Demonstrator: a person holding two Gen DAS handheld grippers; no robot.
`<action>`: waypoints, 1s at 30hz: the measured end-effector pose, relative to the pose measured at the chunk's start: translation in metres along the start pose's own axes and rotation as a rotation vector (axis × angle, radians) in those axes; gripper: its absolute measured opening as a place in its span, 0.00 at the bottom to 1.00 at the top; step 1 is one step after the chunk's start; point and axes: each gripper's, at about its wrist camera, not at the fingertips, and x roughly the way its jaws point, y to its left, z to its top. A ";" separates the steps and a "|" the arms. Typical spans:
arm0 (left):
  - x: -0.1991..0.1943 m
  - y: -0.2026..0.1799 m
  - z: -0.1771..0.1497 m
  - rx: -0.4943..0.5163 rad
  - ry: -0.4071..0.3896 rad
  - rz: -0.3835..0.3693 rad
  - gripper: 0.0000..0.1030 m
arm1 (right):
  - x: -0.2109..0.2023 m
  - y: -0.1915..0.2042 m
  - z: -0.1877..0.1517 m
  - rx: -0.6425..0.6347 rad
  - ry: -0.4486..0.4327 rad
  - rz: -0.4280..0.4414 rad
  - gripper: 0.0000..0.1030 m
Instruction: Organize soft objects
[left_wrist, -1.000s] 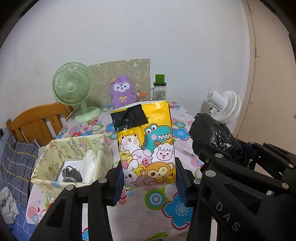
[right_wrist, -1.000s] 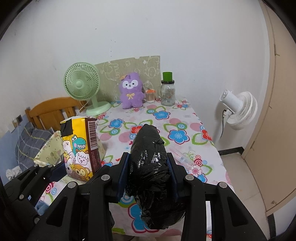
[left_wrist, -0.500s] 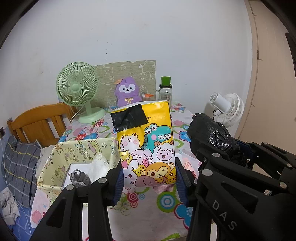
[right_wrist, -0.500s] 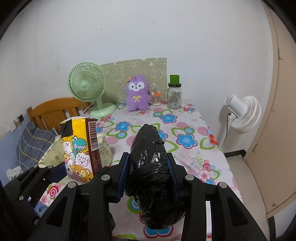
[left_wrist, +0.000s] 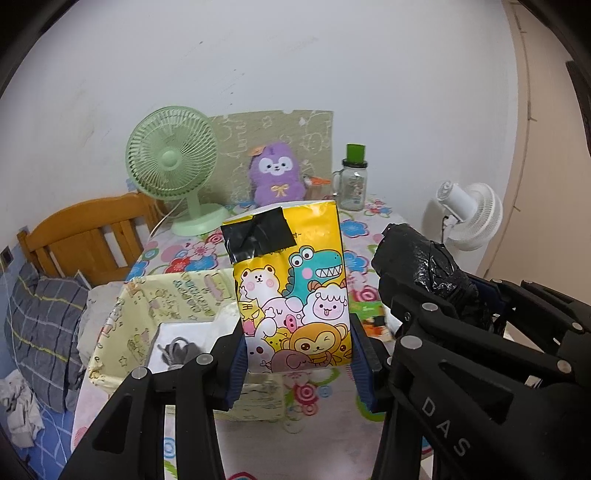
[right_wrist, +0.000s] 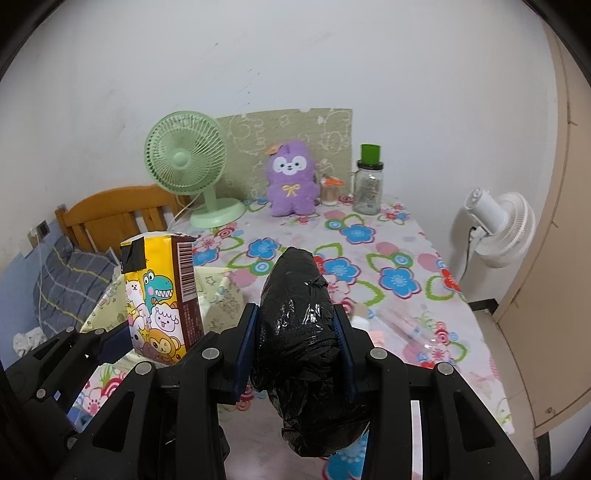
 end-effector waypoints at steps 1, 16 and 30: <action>0.001 0.004 0.000 -0.001 -0.001 0.006 0.48 | 0.003 0.003 0.001 -0.004 0.004 0.004 0.41; 0.022 0.054 0.006 -0.014 0.005 0.038 0.48 | 0.040 0.051 0.014 -0.042 0.006 0.052 0.41; 0.055 0.100 0.001 -0.075 0.062 0.064 0.49 | 0.085 0.089 0.019 -0.060 0.063 0.122 0.41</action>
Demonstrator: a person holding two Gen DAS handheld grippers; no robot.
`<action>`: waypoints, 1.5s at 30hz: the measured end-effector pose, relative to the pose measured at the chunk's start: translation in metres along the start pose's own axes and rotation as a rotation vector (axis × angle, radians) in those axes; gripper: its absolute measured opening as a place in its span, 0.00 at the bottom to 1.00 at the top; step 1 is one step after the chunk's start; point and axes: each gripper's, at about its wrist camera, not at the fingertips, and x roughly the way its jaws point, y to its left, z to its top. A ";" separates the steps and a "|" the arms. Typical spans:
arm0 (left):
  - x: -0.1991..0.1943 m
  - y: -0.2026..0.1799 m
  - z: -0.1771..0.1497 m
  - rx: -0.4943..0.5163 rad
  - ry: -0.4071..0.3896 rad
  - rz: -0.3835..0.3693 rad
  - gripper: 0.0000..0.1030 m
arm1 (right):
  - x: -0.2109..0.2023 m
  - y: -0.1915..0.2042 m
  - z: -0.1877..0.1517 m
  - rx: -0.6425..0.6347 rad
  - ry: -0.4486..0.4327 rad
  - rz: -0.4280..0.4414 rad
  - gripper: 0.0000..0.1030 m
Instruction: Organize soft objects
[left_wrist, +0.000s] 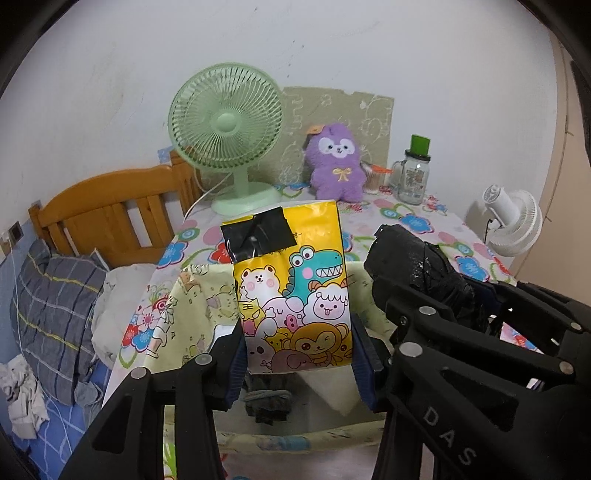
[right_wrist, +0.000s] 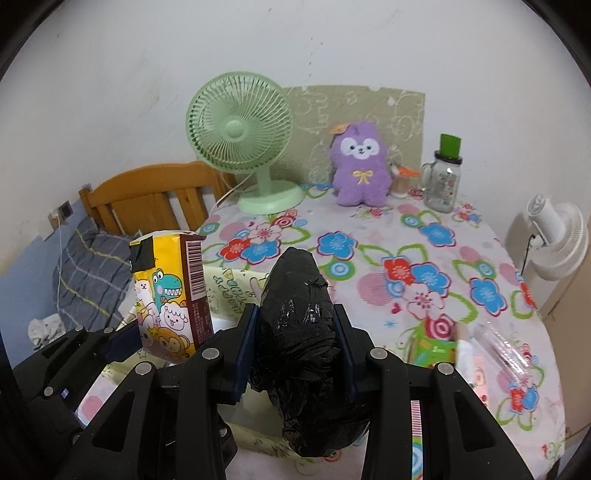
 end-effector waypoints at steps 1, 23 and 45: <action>0.003 0.003 0.000 -0.009 0.009 0.001 0.49 | 0.003 0.003 0.000 -0.007 0.005 0.000 0.41; 0.036 0.031 -0.008 -0.060 0.103 0.014 0.82 | 0.058 0.024 0.005 -0.036 0.057 0.043 0.48; -0.005 0.001 -0.007 -0.041 0.014 0.025 0.97 | 0.010 0.013 -0.001 -0.076 -0.013 0.008 0.87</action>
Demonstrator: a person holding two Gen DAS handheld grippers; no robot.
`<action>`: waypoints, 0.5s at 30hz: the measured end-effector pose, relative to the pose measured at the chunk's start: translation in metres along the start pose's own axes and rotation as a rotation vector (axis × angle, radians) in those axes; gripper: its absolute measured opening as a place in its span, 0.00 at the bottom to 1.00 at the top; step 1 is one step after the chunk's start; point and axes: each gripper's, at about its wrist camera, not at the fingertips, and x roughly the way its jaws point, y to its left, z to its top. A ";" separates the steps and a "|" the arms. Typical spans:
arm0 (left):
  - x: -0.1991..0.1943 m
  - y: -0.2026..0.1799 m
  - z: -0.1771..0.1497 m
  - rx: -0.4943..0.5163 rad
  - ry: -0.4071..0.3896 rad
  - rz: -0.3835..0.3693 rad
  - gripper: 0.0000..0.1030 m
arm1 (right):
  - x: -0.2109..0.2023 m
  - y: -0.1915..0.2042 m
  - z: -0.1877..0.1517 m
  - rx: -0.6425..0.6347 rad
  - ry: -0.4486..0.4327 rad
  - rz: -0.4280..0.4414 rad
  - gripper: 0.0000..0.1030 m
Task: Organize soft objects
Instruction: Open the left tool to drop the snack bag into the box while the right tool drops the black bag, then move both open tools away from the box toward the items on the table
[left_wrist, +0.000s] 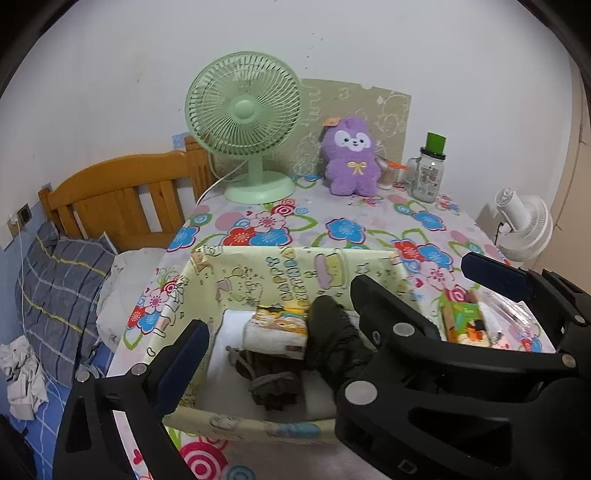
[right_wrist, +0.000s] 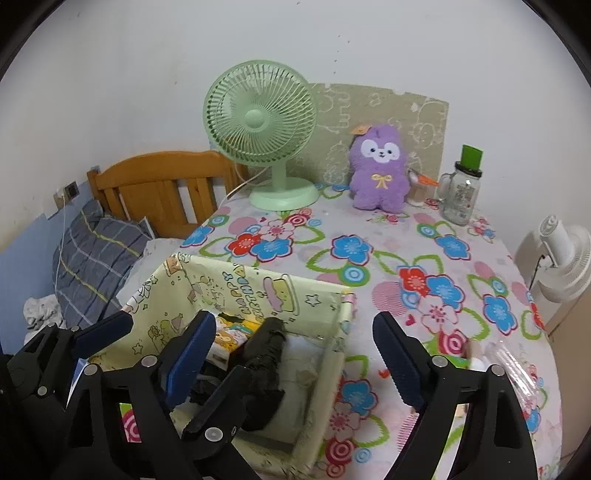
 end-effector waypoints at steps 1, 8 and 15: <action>-0.002 -0.002 0.000 0.001 -0.002 -0.002 0.97 | -0.003 -0.002 -0.001 0.002 -0.004 -0.004 0.88; -0.020 -0.020 -0.001 0.018 -0.026 -0.009 0.97 | -0.028 -0.016 -0.006 0.020 -0.019 -0.018 0.89; -0.036 -0.039 -0.002 0.027 -0.043 -0.023 0.97 | -0.052 -0.030 -0.009 0.031 -0.033 -0.038 0.89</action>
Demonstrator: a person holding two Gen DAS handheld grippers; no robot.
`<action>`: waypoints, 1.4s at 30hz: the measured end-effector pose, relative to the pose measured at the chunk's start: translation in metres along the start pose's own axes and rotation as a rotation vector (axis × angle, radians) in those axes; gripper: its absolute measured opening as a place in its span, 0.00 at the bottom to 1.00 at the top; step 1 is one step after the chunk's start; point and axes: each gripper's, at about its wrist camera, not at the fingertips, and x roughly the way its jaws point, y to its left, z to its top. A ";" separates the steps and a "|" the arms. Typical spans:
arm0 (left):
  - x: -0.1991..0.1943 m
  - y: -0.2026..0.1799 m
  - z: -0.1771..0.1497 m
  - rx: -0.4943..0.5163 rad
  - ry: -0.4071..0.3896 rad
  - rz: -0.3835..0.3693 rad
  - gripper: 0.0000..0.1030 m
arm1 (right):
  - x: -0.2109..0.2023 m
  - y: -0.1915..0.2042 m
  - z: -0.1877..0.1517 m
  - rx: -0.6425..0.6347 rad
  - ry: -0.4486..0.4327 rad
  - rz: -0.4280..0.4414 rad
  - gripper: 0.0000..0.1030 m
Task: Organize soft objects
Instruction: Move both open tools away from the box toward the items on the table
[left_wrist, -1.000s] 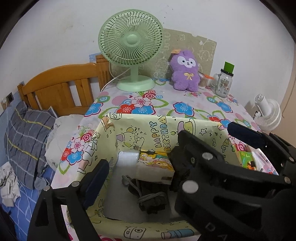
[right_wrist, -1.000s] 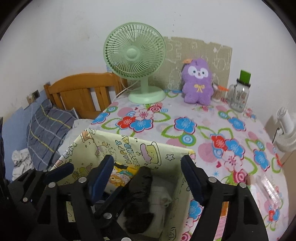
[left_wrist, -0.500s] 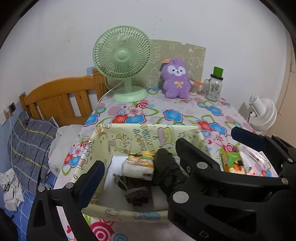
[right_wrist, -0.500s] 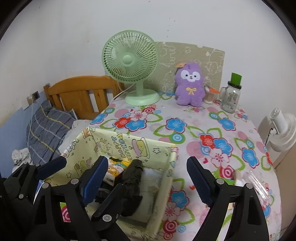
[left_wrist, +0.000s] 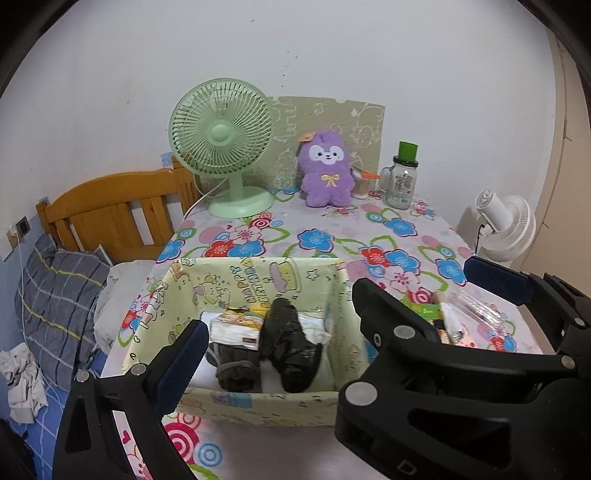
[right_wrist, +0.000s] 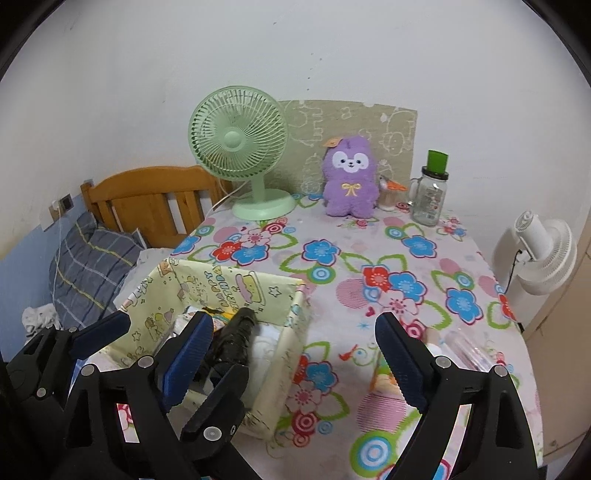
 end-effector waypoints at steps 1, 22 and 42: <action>-0.002 -0.002 0.000 0.002 -0.001 -0.001 0.97 | -0.004 -0.003 0.000 0.001 -0.003 -0.003 0.89; -0.032 -0.059 -0.003 0.049 -0.037 -0.018 0.97 | -0.054 -0.046 -0.013 0.036 -0.040 -0.041 0.90; -0.040 -0.104 -0.010 0.054 -0.040 -0.034 0.97 | -0.077 -0.088 -0.027 0.057 -0.050 -0.080 0.90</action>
